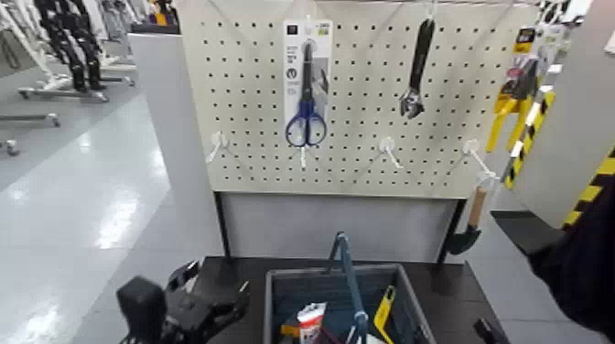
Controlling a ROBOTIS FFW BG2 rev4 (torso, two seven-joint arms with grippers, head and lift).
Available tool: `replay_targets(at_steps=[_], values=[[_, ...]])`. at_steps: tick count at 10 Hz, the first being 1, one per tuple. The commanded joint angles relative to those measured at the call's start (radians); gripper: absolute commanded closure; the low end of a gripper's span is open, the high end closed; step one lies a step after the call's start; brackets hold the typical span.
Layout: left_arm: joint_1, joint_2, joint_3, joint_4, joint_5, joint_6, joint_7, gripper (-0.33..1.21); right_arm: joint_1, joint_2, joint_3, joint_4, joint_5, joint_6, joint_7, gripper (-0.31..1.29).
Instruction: Put the red glue tube into the crate.
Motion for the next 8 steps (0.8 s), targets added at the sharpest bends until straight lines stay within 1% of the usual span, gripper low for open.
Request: replay_targets(at_steps=[1, 2, 3, 5, 6, 7, 8], values=[[0.049, -0.006, 0.005, 0.004, -0.024, -0.045, 0.031, 0.11, 0.024, 0.025, 0.012, 0.018, -0.009, -0.032, -0.049, 0.1], [0.046, 0.012, -0.013, 0.005, -0.013, -0.037, 0.036, 0.11, 0.032, 0.018, 0.019, 0.018, -0.003, -0.031, -0.066, 0.08], [0.044, 0.024, -0.027, 0.005, -0.005, -0.036, 0.054, 0.11, 0.036, 0.012, 0.022, 0.01, -0.001, -0.02, -0.071, 0.05], [0.046, 0.027, -0.027, 0.005, -0.001, -0.037, 0.057, 0.11, 0.042, 0.009, 0.025, -0.002, 0.003, 0.0, -0.075, 0.04], [0.044, 0.027, -0.029, 0.004, -0.002, -0.034, 0.055, 0.11, 0.041, 0.011, 0.025, 0.001, 0.005, -0.003, -0.062, 0.05], [0.044, 0.027, -0.03, 0.004, -0.002, -0.031, 0.055, 0.11, 0.038, 0.012, 0.024, 0.002, 0.005, -0.005, -0.054, 0.06], [0.044, 0.029, -0.03, 0.004, -0.002, -0.031, 0.054, 0.11, 0.038, 0.011, 0.019, -0.005, 0.008, -0.002, -0.052, 0.12]])
